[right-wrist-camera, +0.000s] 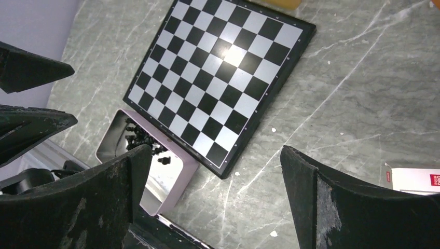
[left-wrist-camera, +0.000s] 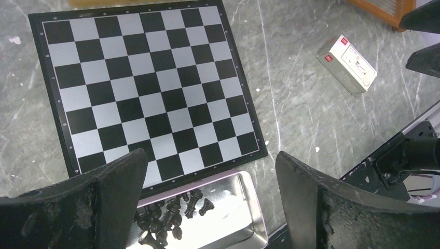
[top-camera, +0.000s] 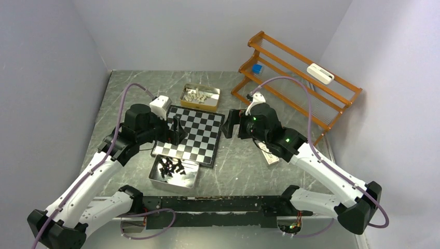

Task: Set up the chess pieces on the board
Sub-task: Pick up the chess piece from the storage box.

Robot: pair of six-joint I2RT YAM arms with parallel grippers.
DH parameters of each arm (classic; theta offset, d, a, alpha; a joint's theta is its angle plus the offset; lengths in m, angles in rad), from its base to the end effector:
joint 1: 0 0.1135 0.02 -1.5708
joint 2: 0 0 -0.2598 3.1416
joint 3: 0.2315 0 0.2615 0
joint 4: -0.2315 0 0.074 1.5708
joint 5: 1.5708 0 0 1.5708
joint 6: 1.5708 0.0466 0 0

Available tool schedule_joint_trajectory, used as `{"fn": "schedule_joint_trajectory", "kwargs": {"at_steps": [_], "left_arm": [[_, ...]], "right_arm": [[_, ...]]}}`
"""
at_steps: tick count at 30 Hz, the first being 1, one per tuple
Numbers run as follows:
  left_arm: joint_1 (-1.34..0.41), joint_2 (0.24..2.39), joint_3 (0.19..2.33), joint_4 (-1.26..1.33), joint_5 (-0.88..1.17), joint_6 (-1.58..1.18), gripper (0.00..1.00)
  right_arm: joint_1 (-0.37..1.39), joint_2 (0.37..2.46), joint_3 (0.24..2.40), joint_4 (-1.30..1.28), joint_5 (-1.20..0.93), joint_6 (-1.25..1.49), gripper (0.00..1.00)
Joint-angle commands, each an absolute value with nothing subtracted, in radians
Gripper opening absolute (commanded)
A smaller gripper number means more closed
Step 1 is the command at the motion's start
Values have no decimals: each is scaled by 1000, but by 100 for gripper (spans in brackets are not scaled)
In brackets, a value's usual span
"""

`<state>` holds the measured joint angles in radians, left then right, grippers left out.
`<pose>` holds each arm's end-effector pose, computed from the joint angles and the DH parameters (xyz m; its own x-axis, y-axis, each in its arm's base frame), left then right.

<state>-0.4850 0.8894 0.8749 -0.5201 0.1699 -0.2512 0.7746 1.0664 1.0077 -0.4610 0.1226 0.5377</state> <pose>0.1865 -0.1072 0.3105 -0.5828 0.0302 -0.8121 0.4577 0.8379 -0.2973 0.1873 0.1753 0.3262 -0.6215 0.1030 -0.7766 -0.3493 0.8509 0.3924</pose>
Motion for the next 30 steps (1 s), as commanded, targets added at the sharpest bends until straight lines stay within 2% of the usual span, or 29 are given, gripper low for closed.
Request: {"fn": "schedule_joint_trajectory", "kwargs": {"at_steps": [1,9,13,15,21,22,25,30], "left_arm": [[-476,900,939,-560,166,-272,98],[-475,941,1009,-700,71,-322,98],[-476,977,1036,-834,10,-384,94],[-476,997,1038,-902,28,-410,89],[-475,1004,944,-971,111,-481,57],[-476,998,918,-957,105,-491,55],[-475,1003,866,-933,84,-511,56],[-477,1063,839,-921,96,-517,52]], "right_arm": [[779,1029,991,-445,159,555,100],[781,1012,992,-457,186,551,100],[780,1004,980,-456,183,551,100],[781,996,975,-459,190,553,100],[781,946,941,-424,177,528,100],[780,937,937,-419,180,522,100],[781,913,924,-404,181,506,100],[780,899,900,-388,147,502,100]]}}
